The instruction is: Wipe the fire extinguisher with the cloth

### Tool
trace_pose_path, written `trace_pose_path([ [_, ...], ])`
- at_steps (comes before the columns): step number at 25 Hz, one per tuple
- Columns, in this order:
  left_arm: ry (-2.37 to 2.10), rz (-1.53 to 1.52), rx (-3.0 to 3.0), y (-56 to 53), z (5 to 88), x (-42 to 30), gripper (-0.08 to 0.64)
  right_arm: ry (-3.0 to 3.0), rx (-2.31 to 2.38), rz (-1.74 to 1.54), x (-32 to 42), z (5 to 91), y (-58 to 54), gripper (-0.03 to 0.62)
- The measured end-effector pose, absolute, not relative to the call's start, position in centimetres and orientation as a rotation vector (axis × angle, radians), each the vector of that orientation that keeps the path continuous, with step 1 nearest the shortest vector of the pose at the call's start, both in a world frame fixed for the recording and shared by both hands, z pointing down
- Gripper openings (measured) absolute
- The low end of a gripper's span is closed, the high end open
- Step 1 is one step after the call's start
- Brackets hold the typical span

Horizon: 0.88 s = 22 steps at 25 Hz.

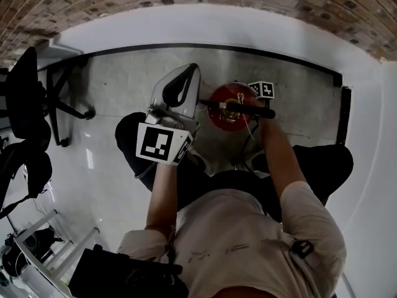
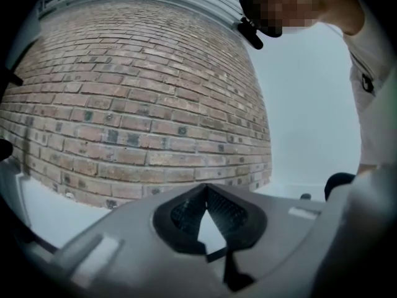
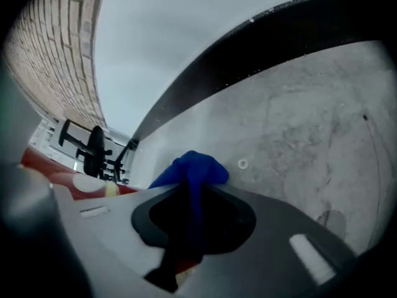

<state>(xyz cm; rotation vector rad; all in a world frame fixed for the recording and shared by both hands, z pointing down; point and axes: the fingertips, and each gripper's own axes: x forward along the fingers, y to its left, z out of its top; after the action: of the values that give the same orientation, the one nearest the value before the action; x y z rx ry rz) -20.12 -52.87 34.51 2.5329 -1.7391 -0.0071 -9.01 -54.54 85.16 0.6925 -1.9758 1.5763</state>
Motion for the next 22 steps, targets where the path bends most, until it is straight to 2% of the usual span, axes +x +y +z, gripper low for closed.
trace_pose_path([
  [5, -1.767, 0.007, 2.513, -52.9, 34.8, -21.3, 0.000, -1.922, 0.671, 1.455, -7.7, 88.3, -53.7, 0.057],
  [9, -1.768, -0.013, 2.496, -53.5, 35.0, -22.1, 0.000, -1.982, 0.594, 1.482, -8.4, 85.5, -54.6, 0.051],
  [13, -1.785, -0.029, 2.492, -54.3, 34.5, -22.8, 0.000, -2.419, 0.461, 1.553, -10.3, 72.2, -60.7, 0.052],
  [17, -1.808, -0.022, 2.484, -54.7, 34.1, -23.5, 0.000, -2.807, 0.256, 1.298, -10.4, 56.3, -64.5, 0.052],
  [22, -1.818, -0.027, 2.467, -54.6, 34.3, -24.3, 0.000, -2.968, -0.583, 1.292, -12.1, 40.1, -59.1, 0.057],
])
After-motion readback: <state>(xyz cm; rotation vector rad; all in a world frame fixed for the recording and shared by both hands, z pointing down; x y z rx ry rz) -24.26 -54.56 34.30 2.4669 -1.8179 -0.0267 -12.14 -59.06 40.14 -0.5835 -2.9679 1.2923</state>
